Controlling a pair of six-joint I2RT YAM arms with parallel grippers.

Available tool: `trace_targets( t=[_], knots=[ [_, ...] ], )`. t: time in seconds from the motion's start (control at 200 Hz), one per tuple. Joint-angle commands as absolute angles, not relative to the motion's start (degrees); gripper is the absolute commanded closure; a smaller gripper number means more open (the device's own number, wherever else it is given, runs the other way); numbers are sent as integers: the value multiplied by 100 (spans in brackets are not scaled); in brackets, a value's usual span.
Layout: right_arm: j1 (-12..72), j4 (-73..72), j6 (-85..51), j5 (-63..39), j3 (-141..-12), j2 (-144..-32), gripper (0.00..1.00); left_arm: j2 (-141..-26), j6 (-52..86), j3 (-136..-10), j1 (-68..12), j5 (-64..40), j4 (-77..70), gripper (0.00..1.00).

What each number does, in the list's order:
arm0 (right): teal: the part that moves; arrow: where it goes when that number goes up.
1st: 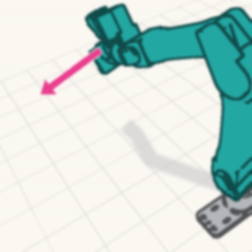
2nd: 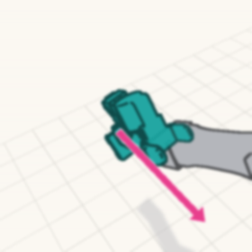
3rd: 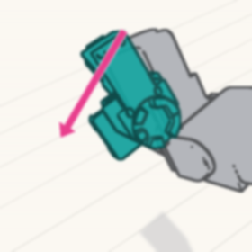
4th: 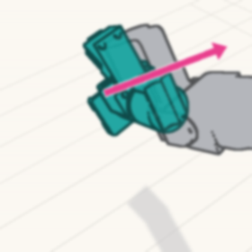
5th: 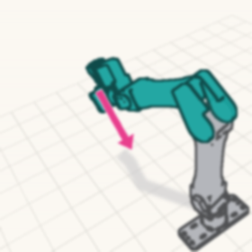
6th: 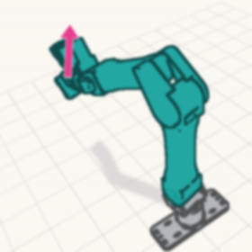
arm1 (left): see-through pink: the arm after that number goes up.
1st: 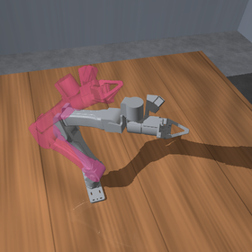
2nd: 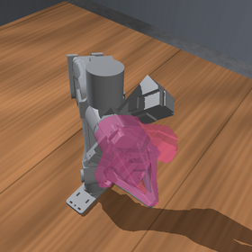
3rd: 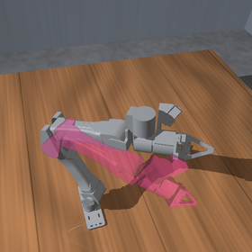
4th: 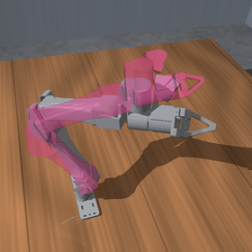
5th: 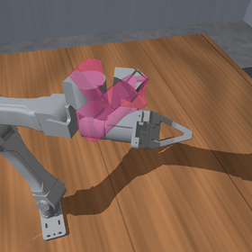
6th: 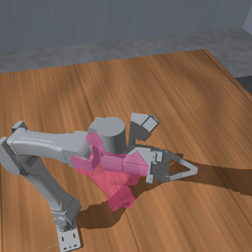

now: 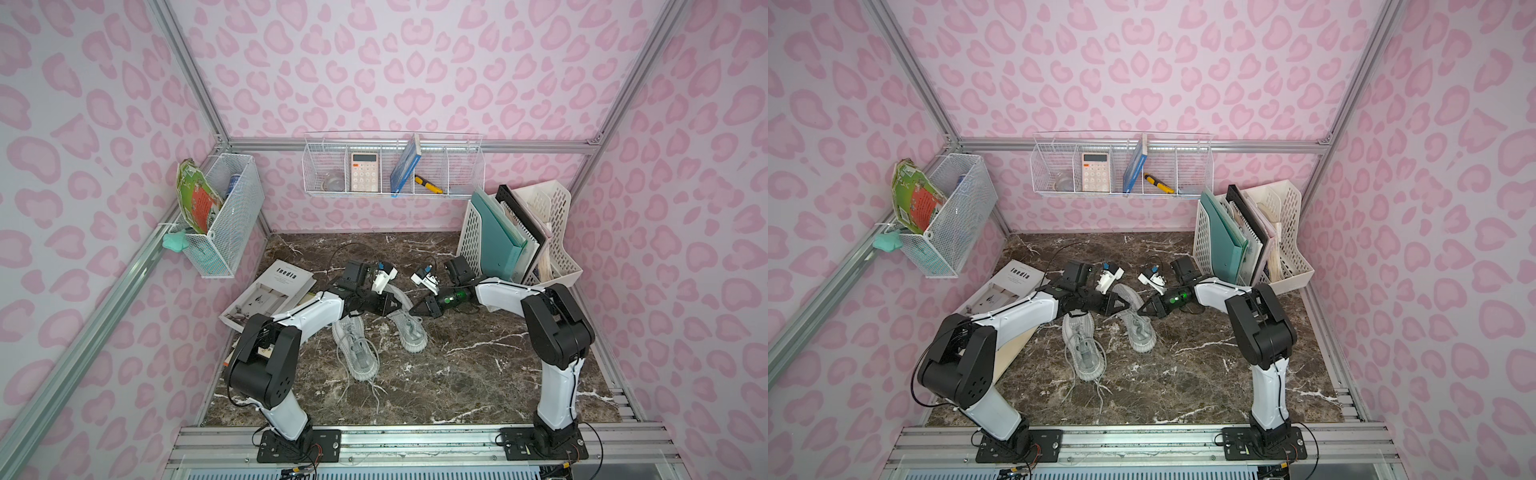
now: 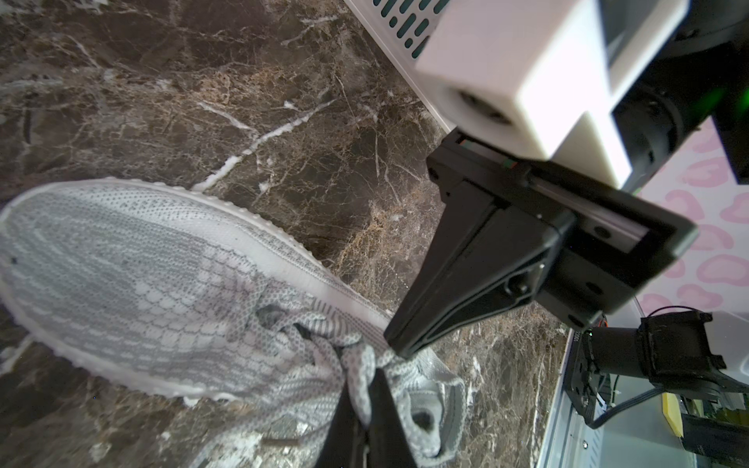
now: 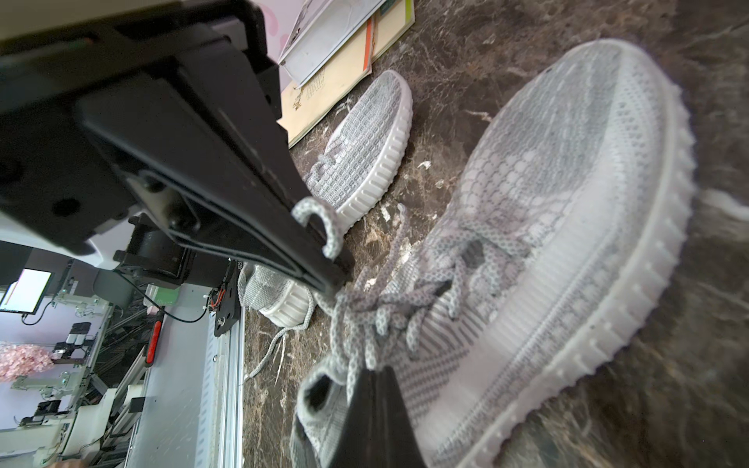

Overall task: Tie the shoes
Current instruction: Tie the shoelace on the shoe.

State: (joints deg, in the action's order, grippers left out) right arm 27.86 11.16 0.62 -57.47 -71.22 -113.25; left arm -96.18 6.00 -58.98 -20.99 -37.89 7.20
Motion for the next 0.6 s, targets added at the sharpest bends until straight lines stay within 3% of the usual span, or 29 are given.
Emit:
trace_targets(
  t=[0.0,0.595],
  knots=[
    [2708,1014,16,-5597,-7067,-11201,100,-9586,558,-5893,-2100,-3856,787,100],
    [2821,1300,107,-5015,-6988,-11097,100,-9562,567,-5902,-2097,-3818,804,100]
  ],
)
